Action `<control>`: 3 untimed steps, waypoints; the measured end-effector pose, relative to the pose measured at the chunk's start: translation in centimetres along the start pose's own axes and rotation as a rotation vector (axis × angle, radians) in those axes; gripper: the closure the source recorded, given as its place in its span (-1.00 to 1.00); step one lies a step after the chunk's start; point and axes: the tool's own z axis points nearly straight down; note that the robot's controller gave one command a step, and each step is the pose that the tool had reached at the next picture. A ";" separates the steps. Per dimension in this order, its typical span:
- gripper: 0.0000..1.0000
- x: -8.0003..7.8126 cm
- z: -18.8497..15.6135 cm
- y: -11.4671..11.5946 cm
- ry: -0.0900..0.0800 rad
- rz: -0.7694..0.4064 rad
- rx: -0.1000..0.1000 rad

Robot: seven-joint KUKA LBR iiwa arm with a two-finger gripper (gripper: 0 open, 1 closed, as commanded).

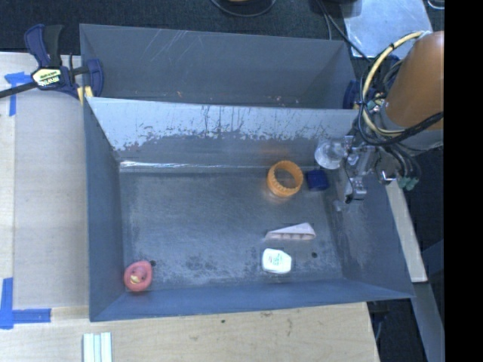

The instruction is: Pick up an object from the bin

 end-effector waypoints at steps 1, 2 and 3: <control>-1.00 -0.2 -0.5 0.1 -0.009 -0.003 0.001; -1.00 3.4 11.4 2.5 -0.030 -0.117 0.007; -1.00 3.0 9.5 2.2 -0.009 -0.126 0.002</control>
Offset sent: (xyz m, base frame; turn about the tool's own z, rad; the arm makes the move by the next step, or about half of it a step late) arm -0.0453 0.0311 -0.1344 -0.1395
